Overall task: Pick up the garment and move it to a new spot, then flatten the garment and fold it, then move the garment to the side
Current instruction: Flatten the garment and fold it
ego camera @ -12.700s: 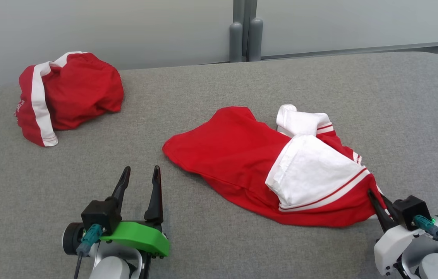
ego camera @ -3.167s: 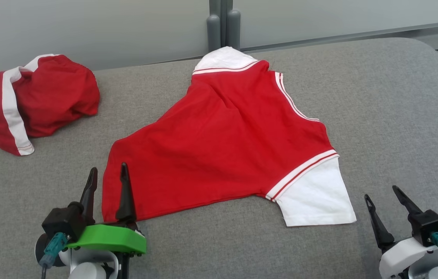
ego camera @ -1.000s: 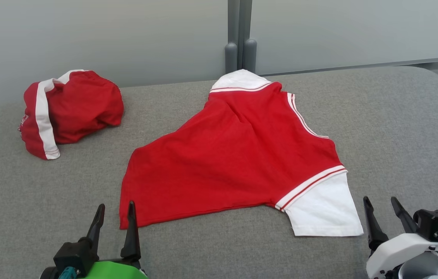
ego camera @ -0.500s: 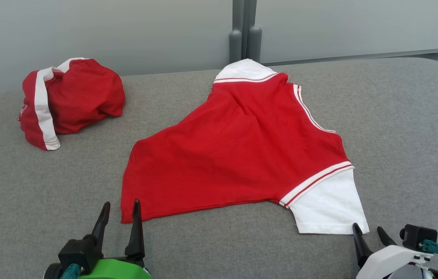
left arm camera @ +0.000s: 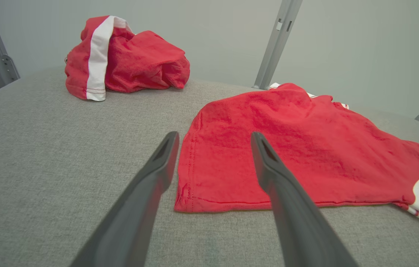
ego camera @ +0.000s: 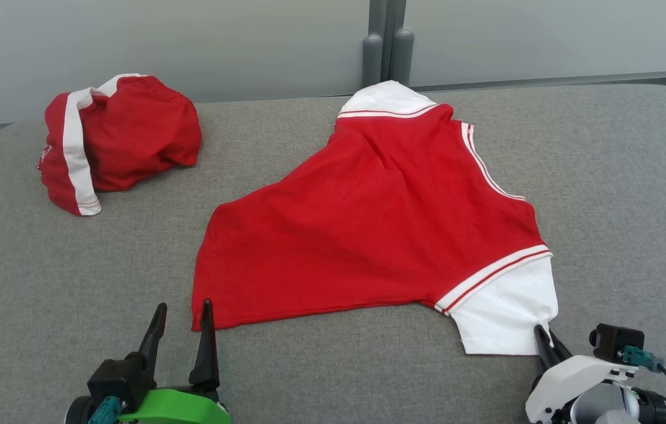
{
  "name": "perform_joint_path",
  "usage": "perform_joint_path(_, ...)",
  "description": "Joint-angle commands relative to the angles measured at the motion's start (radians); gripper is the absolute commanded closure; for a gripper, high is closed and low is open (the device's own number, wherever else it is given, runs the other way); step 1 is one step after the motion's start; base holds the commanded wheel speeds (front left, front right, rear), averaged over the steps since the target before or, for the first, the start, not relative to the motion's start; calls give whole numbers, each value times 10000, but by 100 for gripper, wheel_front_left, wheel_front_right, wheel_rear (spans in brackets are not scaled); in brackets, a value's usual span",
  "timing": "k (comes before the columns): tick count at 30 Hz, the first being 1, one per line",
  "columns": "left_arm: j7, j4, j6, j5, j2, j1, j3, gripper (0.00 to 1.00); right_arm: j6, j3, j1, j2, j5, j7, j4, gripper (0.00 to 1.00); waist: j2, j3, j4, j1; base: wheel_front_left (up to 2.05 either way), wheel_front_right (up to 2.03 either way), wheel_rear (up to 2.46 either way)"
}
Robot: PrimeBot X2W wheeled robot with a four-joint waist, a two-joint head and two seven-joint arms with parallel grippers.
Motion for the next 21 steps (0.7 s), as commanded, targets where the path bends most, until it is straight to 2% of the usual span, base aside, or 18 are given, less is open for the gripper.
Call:
perform_joint_path(1, -54, 29, 27, -73, 40, -144, 21, 0, 1, -43, -95, -9, 26, -123, 7, 100, 106, -6, -6, 0, 0, 0, 0)
perform_joint_path(11, 314, 161, -81, -395, -54, 37, -94, 0, 1, -527, 207, -19, -231, -322, -1717, 100, 106, -66, -196, 0, 0, 0, 0)
perform_joint_path(16, 987, 422, 43, -554, -46, 81, -217, 0, 1, -665, 556, -16, -276, -42, -2926, 100, 106, -80, -323, 0, 0, 0, 0)
perform_joint_path(21, 1629, 756, 295, -716, -83, -64, -221, 0, 1, -659, 794, -17, -340, 215, -3480, 100, 106, -116, -400, 0, 0, 0, 0)
